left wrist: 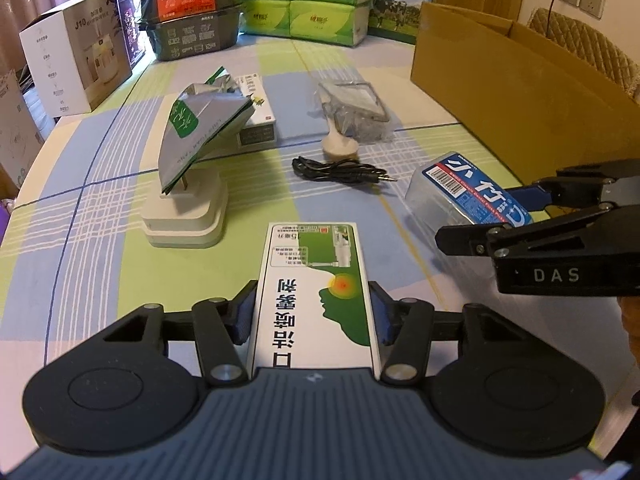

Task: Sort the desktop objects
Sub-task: 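Lift and carry the floss case and green-white box toward the cardboard box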

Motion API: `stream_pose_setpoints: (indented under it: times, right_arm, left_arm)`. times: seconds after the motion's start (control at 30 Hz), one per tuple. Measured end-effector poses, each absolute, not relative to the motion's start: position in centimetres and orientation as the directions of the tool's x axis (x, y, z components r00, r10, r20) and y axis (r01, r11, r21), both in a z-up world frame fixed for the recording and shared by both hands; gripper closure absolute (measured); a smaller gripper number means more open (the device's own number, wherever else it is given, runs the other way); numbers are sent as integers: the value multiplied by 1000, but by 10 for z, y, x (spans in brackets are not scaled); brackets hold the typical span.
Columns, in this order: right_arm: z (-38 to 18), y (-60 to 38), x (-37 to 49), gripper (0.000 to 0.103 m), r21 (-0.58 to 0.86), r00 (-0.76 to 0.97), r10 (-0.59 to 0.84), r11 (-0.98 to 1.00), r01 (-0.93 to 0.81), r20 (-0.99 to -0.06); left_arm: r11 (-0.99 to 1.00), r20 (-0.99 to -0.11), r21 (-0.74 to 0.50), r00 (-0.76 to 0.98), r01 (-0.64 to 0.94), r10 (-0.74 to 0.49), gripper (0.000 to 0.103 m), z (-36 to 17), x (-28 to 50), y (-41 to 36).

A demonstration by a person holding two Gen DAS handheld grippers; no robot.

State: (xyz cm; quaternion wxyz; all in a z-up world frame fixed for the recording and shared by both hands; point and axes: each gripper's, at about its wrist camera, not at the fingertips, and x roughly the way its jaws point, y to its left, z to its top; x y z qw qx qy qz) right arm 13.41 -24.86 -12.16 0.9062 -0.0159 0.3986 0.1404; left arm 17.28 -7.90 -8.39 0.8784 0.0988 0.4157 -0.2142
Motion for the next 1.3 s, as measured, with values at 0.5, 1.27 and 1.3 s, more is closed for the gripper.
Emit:
stream_pose_setpoints:
  times: [0.5, 1.27, 1.3]
  right_arm:
    - [-95, -259, 84, 50, 65, 697, 205, 973, -222, -687]
    - [39, -377, 18, 50, 4, 847, 42, 999, -47, -531]
    - [41, -385, 17, 50, 2, 847, 31, 999, -35, -530]
  left_arm:
    - [895, -747, -33, 584, 445, -318, 52, -63, 132, -79]
    - [868, -607, -124, 655, 481, -450, 52, 58, 75, -180]
    - [862, -602, -127, 653, 490, -460, 52, 61, 74, -188]
